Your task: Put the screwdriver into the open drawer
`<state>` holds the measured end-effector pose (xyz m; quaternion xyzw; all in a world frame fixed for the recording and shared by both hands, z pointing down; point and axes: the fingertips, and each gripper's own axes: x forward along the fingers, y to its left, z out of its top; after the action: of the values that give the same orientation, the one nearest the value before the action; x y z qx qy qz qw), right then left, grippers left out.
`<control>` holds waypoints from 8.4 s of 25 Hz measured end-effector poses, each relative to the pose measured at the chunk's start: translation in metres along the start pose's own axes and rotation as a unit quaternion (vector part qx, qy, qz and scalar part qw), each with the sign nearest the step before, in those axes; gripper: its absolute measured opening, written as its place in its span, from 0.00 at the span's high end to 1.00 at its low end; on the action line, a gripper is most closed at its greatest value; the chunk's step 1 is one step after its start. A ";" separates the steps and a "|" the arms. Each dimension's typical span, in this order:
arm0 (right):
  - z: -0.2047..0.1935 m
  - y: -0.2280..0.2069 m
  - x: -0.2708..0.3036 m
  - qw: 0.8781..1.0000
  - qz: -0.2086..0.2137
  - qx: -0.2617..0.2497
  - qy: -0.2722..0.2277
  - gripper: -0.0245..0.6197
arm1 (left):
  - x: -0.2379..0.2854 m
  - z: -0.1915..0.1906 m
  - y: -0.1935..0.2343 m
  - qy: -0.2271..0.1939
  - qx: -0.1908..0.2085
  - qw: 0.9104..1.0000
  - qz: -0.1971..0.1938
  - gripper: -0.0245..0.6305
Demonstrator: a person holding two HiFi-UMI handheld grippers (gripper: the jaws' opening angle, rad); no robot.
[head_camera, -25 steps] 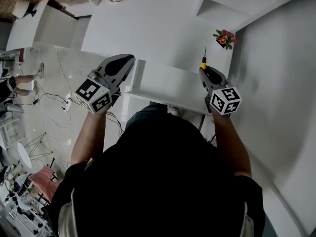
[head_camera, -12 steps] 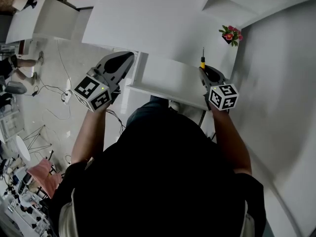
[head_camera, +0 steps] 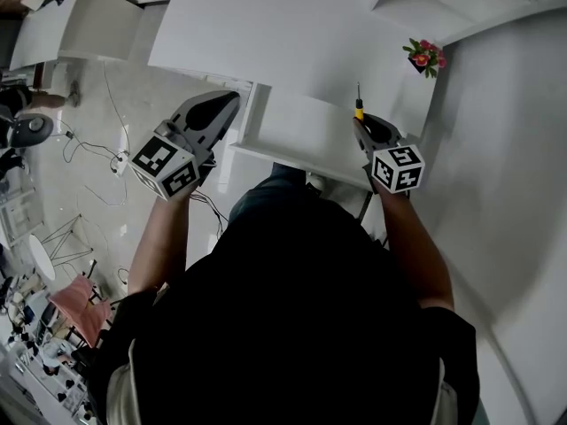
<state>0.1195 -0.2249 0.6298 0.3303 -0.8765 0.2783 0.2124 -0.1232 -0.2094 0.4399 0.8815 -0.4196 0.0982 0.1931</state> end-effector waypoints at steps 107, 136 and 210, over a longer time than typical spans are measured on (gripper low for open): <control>-0.263 0.003 0.176 0.937 0.089 -0.119 0.316 0.83 | 0.015 -0.082 0.110 0.091 -0.073 0.992 0.052 0.94; -0.292 -0.005 0.193 0.935 0.091 -0.115 0.324 0.83 | 0.017 -0.119 0.087 0.112 -0.086 0.989 0.049 0.94; -0.154 -0.009 0.026 0.987 -0.016 -0.055 0.153 0.80 | 0.004 -0.011 -0.052 0.021 0.025 0.999 -0.039 0.94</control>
<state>0.1364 -0.1456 0.7635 0.2855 -0.8426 0.2734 0.3659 -0.0803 -0.1776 0.4374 0.8995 -0.3779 0.1194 0.1840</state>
